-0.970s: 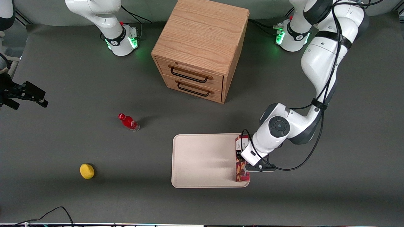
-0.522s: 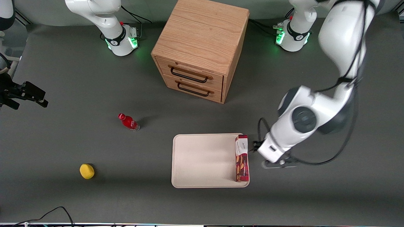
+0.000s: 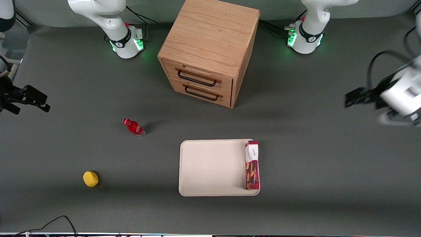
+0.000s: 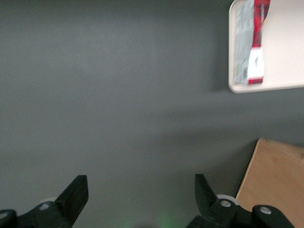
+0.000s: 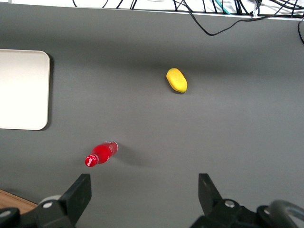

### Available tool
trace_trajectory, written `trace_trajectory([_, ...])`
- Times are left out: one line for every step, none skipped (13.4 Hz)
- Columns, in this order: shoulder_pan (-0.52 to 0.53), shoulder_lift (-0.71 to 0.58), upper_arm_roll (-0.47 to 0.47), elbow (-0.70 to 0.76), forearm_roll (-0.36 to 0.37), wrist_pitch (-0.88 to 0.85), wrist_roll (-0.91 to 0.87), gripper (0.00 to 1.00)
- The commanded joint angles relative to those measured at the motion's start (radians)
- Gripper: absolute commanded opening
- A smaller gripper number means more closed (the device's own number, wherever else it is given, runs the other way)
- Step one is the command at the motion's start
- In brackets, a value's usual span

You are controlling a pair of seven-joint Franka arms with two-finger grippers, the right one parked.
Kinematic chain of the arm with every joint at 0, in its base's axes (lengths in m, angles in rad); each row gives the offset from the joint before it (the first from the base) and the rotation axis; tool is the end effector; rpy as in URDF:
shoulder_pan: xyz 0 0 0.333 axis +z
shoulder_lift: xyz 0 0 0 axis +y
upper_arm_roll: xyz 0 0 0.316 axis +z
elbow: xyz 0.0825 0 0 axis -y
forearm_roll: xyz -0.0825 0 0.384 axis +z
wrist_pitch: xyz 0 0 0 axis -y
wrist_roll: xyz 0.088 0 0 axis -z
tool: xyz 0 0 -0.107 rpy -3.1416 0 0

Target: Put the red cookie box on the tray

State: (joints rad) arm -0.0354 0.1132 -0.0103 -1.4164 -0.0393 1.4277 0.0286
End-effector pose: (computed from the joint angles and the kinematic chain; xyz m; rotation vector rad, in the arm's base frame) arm 0.5738 -0.0305 0.6206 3.0958 -0.1207 -0.1585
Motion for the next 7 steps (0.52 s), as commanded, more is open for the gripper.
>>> trace_trajectory([-0.023, -0.22, 0.085, -0.284, -0.016, 0.043, 0.114, 1.0])
trace_trajectory([-0.035, -0.274, 0.11, -0.341, -0.002, 0.06, 0.126, 1.0])
trace_trajectory([-0.04, -0.305, 0.115, -0.367, 0.016, 0.062, 0.125, 1.0])
trace_trajectory([-0.047, -0.311, 0.115, -0.362, 0.056, 0.051, 0.107, 1.0])
trace_trajectory([-0.05, -0.3, 0.115, -0.333, 0.071, 0.019, 0.123, 1.0])
trace_trajectory([-0.05, -0.284, 0.115, -0.305, 0.076, -0.007, 0.128, 1.0])
trace_trajectory([-0.05, -0.271, 0.113, -0.283, 0.075, -0.018, 0.129, 1.0])
